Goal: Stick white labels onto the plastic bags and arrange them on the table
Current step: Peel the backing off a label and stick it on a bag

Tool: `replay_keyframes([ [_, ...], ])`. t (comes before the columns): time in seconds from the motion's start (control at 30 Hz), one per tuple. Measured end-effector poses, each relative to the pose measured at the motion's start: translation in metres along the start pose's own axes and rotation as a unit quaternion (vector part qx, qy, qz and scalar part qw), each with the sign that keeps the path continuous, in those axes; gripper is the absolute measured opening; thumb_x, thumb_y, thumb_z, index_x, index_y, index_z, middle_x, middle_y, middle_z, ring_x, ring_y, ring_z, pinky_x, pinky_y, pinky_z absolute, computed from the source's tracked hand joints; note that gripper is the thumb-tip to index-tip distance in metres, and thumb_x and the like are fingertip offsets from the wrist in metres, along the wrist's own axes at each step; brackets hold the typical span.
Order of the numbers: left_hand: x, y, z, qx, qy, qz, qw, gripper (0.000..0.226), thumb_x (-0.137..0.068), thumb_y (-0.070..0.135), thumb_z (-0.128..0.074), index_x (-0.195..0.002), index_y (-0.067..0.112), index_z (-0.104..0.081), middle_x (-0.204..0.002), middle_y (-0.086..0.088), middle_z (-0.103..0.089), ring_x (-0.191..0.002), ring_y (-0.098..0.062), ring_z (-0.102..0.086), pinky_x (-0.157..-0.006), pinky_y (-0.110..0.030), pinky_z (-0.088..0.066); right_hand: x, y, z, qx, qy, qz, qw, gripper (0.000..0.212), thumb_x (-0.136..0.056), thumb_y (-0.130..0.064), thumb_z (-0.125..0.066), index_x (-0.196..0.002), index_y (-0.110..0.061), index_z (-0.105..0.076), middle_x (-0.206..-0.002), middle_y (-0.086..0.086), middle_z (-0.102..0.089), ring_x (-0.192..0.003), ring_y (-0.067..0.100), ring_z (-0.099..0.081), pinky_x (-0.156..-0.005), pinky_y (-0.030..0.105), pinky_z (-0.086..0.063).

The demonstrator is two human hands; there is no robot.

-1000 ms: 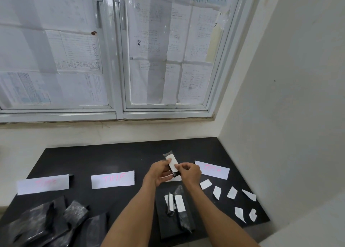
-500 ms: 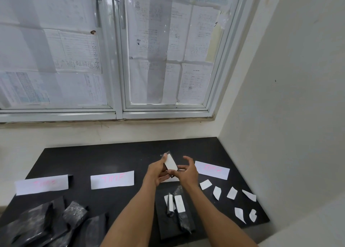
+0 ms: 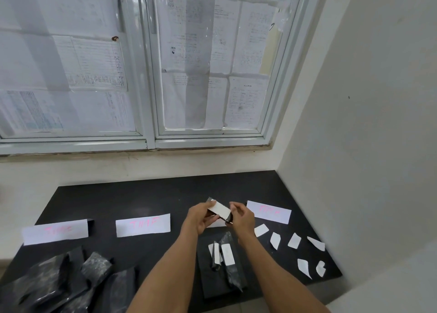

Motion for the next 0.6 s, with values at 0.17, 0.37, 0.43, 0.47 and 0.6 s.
replay_keyframes([
  [0.17, -0.004, -0.008, -0.002, -0.006, 0.048, -0.001, 0.999, 0.030, -0.084, 0.029, -0.073, -0.096, 0.005, -0.060, -0.096, -0.017, -0.066, -0.087, -0.028, -0.067, -0.051, -0.030, -0.059, 0.002, 0.008, 0.008, 0.071, -0.075, 0.072, 0.992, 0.036, -0.072, -0.025, -0.082, -0.105, -0.017, -0.072, -0.100, 0.000, -0.069, -0.083, 0.016, -0.069, -0.068, 0.026, -0.060],
  [0.37, -0.010, -0.017, -0.003, 0.036, -0.027, 0.002, 0.999, 0.034, -0.089, 0.011, -0.066, -0.118, -0.004, -0.057, -0.116, -0.024, -0.061, -0.090, -0.030, -0.067, -0.057, -0.027, -0.061, -0.005, 0.013, 0.026, 0.066, -0.094, 0.044, 0.992, 0.035, -0.070, -0.022, -0.084, -0.102, -0.016, -0.072, -0.091, 0.004, -0.073, -0.080, 0.014, -0.071, -0.072, 0.023, -0.058],
  [0.43, -0.011, -0.019, -0.004, 0.050, -0.052, -0.002, 0.997, 0.040, -0.092, 0.001, -0.059, -0.130, 0.004, -0.051, -0.121, -0.022, -0.055, -0.096, -0.030, -0.063, -0.057, -0.025, -0.060, -0.009, 0.021, 0.032, 0.048, -0.097, 0.020, 0.994, 0.027, -0.071, -0.017, -0.084, -0.095, -0.019, -0.072, -0.092, 0.004, -0.073, -0.085, 0.017, -0.070, -0.073, 0.023, -0.057],
  [0.47, -0.011, -0.021, -0.004, 0.051, -0.059, -0.001, 0.997, 0.042, -0.093, -0.002, -0.055, -0.133, 0.007, -0.049, -0.123, -0.021, -0.053, -0.098, -0.031, -0.062, -0.056, -0.025, -0.060, -0.009, 0.025, 0.035, 0.052, -0.095, 0.012, 0.994, 0.028, -0.070, -0.018, -0.084, -0.095, -0.019, -0.072, -0.092, 0.004, -0.074, -0.087, 0.018, -0.071, -0.076, 0.027, -0.058],
  [0.6, -0.015, -0.031, -0.005, 0.032, -0.047, 0.029, 0.998, 0.045, -0.097, -0.005, -0.044, -0.140, 0.009, -0.044, -0.127, -0.023, -0.047, -0.104, -0.036, -0.058, -0.057, -0.029, -0.061, -0.015, 0.045, 0.043, 0.137, -0.110, -0.004, 0.985, 0.046, -0.064, -0.023, -0.087, -0.105, -0.012, -0.071, -0.091, 0.002, -0.072, -0.082, 0.013, -0.069, -0.077, 0.027, -0.057],
])
Point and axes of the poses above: each hand's wrist, its own x-axis away from the middle knuckle, its own z-axis out of the back of the hand, y = z × x, the point moved 2 cm from there along -x, towards the middle knuckle
